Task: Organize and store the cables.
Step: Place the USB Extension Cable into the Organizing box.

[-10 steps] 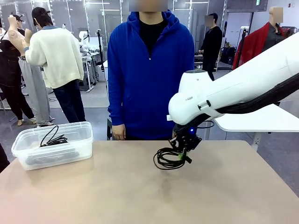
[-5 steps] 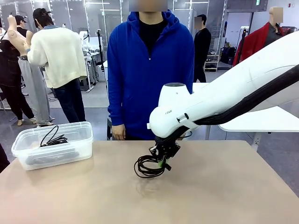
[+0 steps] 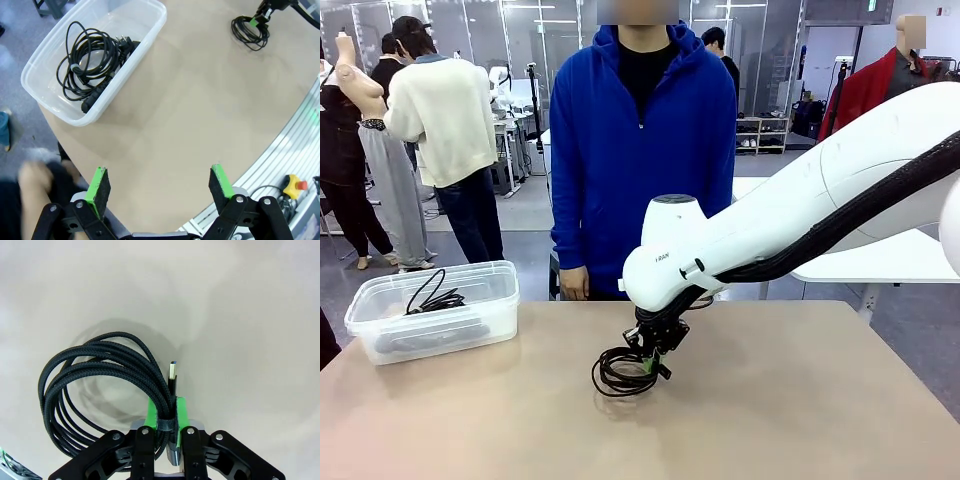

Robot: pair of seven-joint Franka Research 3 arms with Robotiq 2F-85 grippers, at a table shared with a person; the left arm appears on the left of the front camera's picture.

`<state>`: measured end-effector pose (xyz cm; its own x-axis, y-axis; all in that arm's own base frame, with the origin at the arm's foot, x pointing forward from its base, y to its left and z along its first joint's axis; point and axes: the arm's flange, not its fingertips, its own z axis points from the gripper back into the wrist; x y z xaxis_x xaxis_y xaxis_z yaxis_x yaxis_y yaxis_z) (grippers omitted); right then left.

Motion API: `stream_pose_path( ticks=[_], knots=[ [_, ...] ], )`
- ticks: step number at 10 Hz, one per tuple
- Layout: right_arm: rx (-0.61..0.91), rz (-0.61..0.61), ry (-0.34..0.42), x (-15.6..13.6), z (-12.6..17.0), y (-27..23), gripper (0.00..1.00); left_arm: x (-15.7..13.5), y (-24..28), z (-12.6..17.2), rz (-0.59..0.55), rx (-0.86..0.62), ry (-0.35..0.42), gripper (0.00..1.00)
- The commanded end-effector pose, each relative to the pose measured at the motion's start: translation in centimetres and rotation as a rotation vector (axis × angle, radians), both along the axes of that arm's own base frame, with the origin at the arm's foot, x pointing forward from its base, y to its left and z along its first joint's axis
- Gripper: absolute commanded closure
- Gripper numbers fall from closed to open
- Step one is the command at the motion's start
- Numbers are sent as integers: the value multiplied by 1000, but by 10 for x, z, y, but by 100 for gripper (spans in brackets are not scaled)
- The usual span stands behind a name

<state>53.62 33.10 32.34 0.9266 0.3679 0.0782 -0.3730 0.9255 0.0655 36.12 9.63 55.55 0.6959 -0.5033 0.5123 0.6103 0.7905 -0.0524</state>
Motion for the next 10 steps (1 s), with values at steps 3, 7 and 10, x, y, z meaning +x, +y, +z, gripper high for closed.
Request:
stream_pose_path(
  ticks=[3,7,10],
  knots=[
    [-51,-40,-57,2,0,7,82,1,0,0,2,11,3,0],
    [-43,-42,-47,2,0,2,51,1,0,0,2,11,3,0],
    [-37,-34,-53,-2,3,-2,12,1,0,0,2,11,3,0]
  ],
)
